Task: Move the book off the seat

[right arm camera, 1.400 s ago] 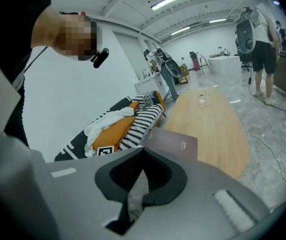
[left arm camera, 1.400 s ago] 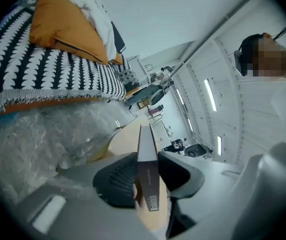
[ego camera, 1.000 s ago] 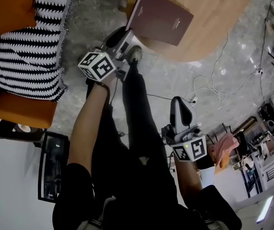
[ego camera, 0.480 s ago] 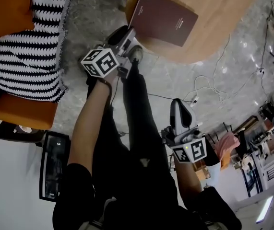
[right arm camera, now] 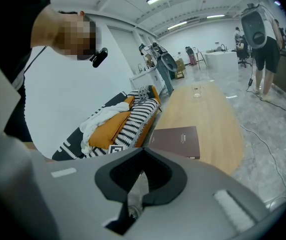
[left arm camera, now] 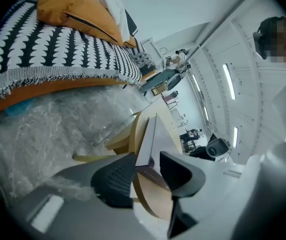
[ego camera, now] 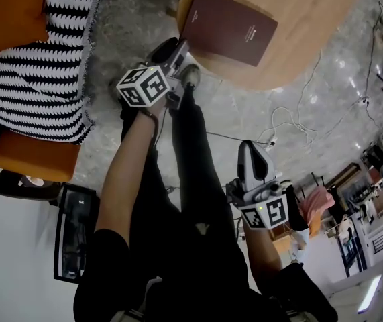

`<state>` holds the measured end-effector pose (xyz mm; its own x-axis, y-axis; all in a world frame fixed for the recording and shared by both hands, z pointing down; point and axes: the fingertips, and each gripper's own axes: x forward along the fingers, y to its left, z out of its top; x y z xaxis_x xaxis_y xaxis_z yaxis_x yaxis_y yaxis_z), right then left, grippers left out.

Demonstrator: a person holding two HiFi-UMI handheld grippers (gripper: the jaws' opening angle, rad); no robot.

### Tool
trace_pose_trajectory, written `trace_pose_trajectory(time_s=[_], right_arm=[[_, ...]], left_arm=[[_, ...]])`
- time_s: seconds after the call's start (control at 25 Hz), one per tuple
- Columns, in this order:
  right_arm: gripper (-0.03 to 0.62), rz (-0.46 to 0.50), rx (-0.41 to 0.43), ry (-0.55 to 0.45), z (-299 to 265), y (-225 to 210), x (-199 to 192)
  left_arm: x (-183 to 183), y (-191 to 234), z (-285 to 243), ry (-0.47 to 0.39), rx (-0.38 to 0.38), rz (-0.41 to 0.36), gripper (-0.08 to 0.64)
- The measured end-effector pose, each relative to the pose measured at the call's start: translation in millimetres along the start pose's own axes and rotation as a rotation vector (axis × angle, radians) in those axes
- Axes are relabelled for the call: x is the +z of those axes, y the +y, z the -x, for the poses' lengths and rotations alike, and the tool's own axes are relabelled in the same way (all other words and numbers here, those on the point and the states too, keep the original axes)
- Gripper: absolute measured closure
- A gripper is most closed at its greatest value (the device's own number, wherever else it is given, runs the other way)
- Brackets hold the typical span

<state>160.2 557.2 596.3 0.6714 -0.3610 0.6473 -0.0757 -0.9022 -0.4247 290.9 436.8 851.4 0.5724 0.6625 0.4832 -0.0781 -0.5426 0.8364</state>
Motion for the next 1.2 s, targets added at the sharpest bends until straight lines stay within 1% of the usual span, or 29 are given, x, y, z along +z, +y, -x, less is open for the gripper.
trace_pose_trajectory(time_s=[0.12,0.32,0.48,0.56,0.72,0.84,0.92,1.08,1.2], right_arm=[[0.584,0.0,0.002,-0.005,2,2,0],[0.584,0.008,0.007,-0.014,9,9,1],[0.584,0.014,0.016,-0.031,16,19,5],[0.584,0.018,0.022,-0.045,20,24,11],[0.584,0.023,0.039,-0.091,27,36,25],[0.584,0.027,0.049,-0.123,38,45,37],[0.584,0.035,0.056,-0.154,44,51,45],[0.584,0.057,0.062,-0.207,70,69,55],[0.584,0.071,0.075,-0.252,92,88,69]], left_arm=[[0,-3,1,0.002,0.004,-0.017,0.39],[8,-10,13,-0.021,0.013,-0.01,0.393],[20,-18,33,-0.04,0.048,-0.05,0.484],[31,-28,43,-0.054,0.06,-0.081,0.548],[59,-62,69,-0.097,0.054,-0.168,0.554],[73,-89,93,-0.134,0.046,-0.184,0.554],[83,-109,107,-0.153,0.038,-0.213,0.554],[87,-158,148,-0.178,0.03,-0.315,0.554],[94,-201,185,-0.217,0.036,-0.407,0.554]])
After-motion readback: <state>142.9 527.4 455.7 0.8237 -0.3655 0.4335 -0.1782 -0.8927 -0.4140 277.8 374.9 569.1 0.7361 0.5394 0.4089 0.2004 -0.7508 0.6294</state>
